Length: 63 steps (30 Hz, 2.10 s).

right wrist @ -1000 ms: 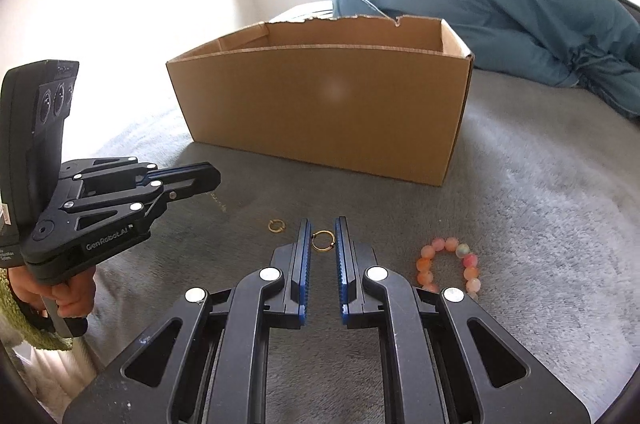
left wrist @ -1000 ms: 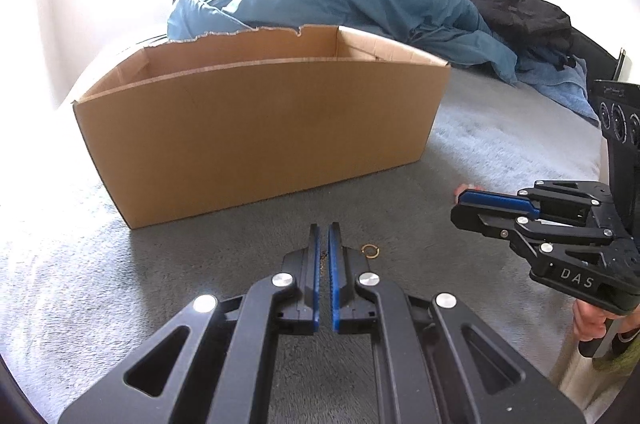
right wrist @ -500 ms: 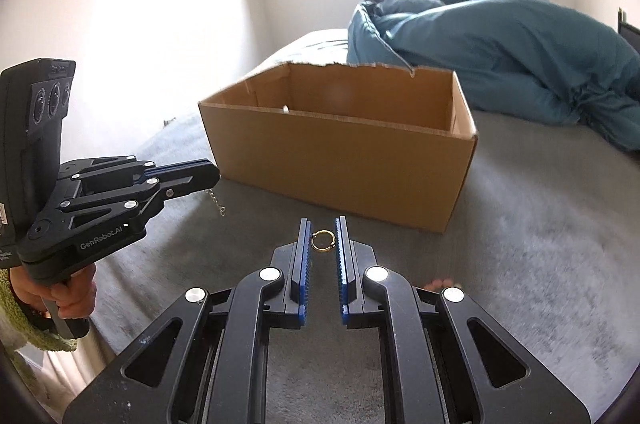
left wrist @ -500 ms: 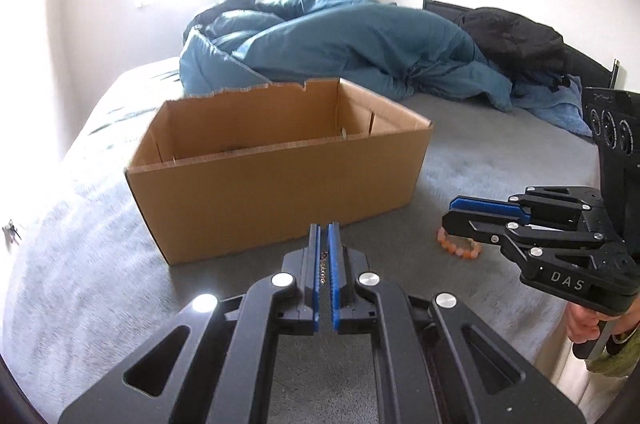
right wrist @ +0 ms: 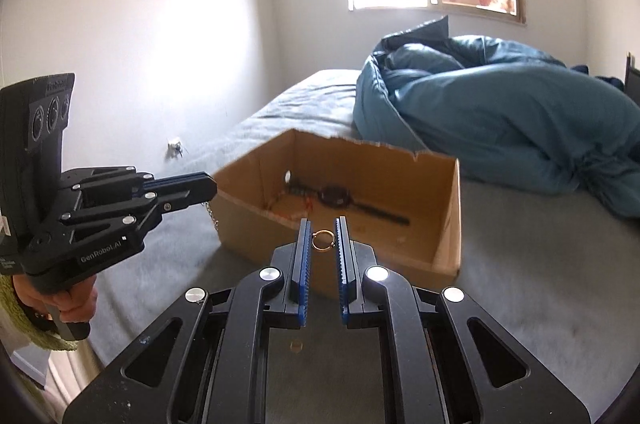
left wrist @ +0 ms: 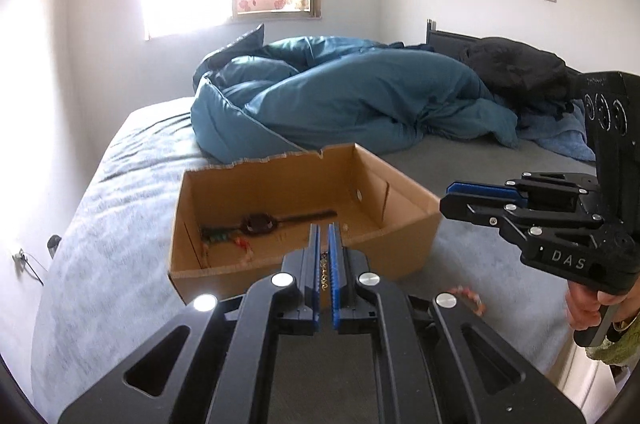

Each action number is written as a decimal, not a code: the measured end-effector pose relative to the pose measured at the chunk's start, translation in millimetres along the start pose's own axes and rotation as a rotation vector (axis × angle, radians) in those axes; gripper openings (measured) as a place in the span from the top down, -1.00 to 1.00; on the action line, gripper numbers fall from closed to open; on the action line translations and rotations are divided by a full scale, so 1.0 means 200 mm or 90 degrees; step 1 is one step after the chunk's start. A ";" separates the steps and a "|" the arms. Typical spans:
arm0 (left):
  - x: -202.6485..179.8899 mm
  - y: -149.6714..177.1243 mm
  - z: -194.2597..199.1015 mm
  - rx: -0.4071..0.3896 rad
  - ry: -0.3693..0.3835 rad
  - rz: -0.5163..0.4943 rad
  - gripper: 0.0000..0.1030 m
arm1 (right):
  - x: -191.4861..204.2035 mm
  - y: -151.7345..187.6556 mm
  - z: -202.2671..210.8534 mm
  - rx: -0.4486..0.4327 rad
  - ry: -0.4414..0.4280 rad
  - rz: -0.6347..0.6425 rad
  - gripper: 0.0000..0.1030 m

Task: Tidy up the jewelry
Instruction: 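Lower both held charms into the box and open both grippers, then withdraw both grippers from the box toward the bead bracelet and hoop ring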

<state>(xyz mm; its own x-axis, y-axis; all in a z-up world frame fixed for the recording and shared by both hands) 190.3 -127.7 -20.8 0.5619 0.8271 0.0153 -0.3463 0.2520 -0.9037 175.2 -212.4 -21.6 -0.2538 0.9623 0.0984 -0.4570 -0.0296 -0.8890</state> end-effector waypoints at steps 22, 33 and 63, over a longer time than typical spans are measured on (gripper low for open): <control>0.30 0.18 -0.73 0.171 -0.013 0.096 0.92 | -0.25 0.15 -0.68 0.149 -0.027 -0.110 0.77; 0.33 0.20 -0.75 0.173 -0.016 0.125 0.44 | -0.29 0.15 -0.69 0.139 -0.029 -0.135 0.54; -0.06 0.32 -0.02 0.091 0.004 0.100 0.13 | -0.36 0.43 0.23 0.065 0.086 -0.145 0.19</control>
<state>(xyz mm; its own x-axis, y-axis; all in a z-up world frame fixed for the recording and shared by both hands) 165.2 -123.9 -80.5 0.4967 0.8591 -0.1239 -0.5326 0.1890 -0.8250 114.6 -297.5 -83.8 -0.0215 0.9746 0.2231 -0.5739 0.1707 -0.8010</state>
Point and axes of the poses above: each gripper's, at about its wrist camera, not at the fingertips, and z roughly against the way its jaws point, x to its left, y to its underside, the point moved 10 cm from there along -z, roughly the way its jaws point, and after that the axes turned 7 degrees about -x, right-handed, at the moved point
